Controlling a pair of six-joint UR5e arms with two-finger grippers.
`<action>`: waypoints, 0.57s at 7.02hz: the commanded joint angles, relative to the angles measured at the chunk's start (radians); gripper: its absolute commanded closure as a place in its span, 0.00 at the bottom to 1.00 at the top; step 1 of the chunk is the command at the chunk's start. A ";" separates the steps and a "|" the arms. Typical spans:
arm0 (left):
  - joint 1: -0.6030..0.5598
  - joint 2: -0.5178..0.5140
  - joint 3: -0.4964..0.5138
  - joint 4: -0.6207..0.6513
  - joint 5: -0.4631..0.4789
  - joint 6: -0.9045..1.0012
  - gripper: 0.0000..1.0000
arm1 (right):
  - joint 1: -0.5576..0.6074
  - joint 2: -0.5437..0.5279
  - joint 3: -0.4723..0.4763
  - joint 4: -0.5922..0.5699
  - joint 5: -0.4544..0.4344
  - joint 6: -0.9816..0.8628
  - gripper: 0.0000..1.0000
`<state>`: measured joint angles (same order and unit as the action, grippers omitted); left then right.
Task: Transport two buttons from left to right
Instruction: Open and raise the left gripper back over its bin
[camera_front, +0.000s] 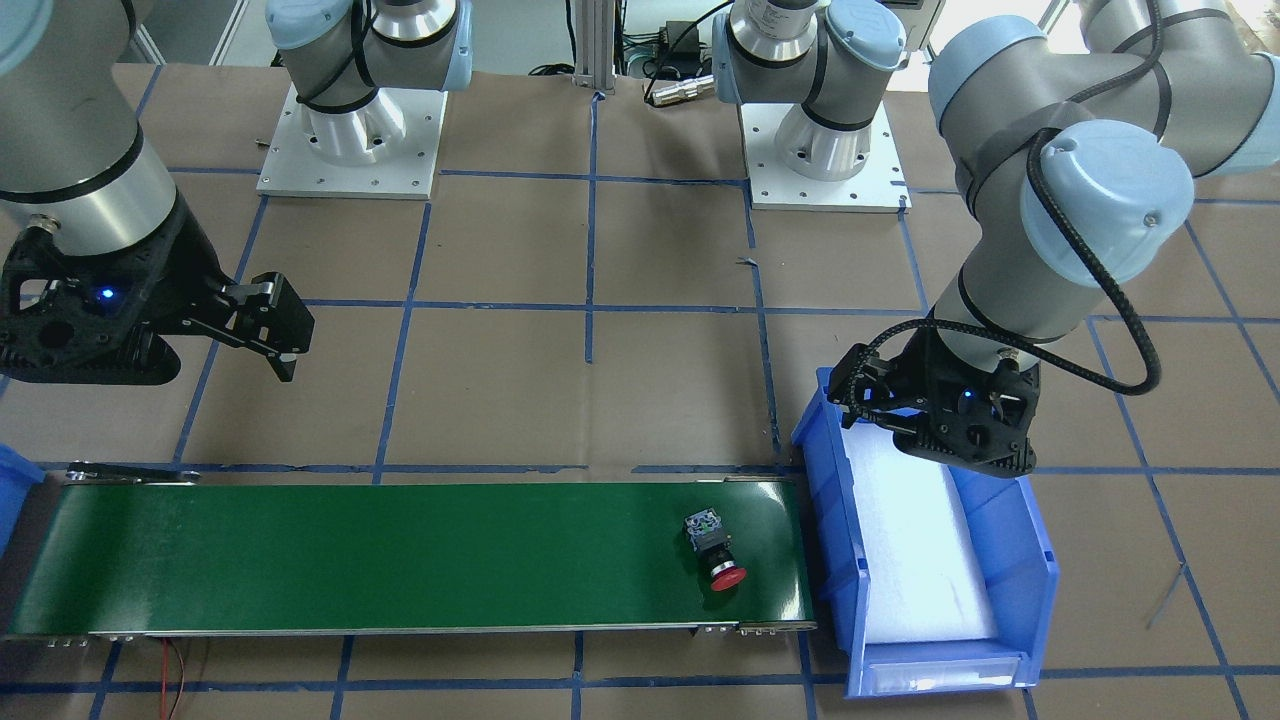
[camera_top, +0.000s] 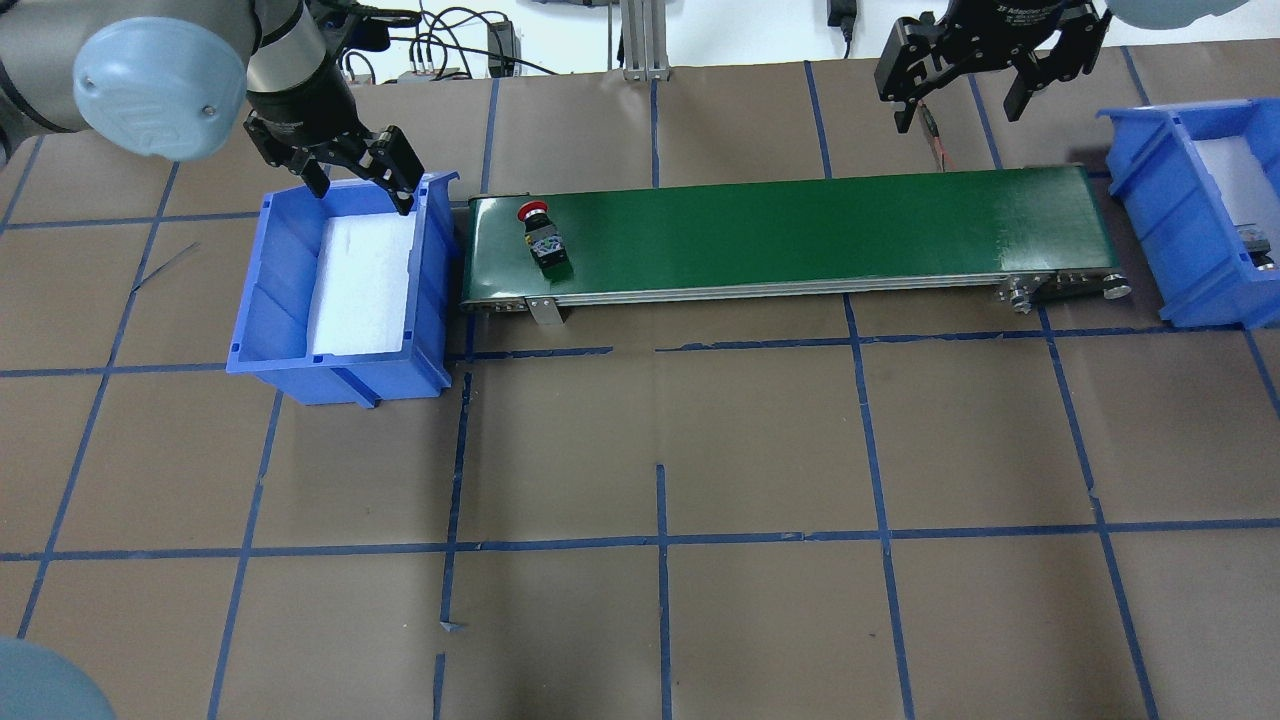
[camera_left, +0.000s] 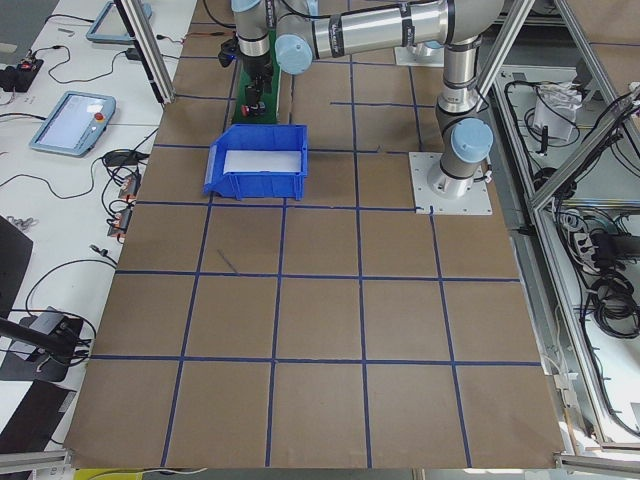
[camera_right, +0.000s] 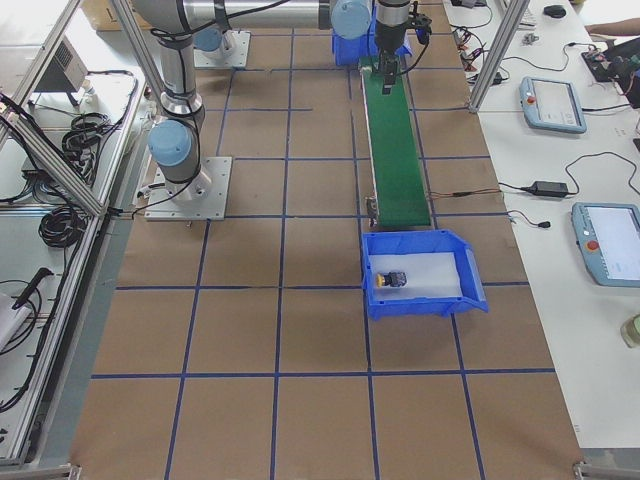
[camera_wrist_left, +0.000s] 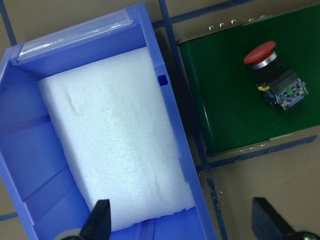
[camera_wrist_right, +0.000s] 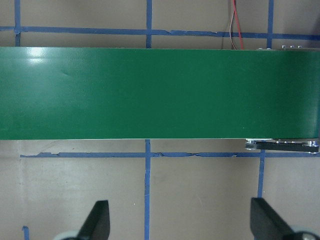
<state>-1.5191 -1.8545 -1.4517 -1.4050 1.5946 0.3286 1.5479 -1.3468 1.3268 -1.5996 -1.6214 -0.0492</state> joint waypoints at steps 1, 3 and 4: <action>0.002 0.017 -0.002 -0.006 -0.008 0.001 0.00 | -0.003 0.000 0.000 0.000 0.000 -0.001 0.00; 0.000 0.035 -0.007 -0.008 0.002 -0.012 0.00 | -0.003 0.000 0.009 0.000 -0.002 -0.004 0.00; -0.001 0.066 -0.009 -0.008 0.002 -0.017 0.00 | 0.000 0.000 0.011 0.001 0.000 -0.004 0.00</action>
<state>-1.5185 -1.8166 -1.4579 -1.4122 1.5957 0.3186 1.5455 -1.3464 1.3349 -1.6003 -1.6221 -0.0532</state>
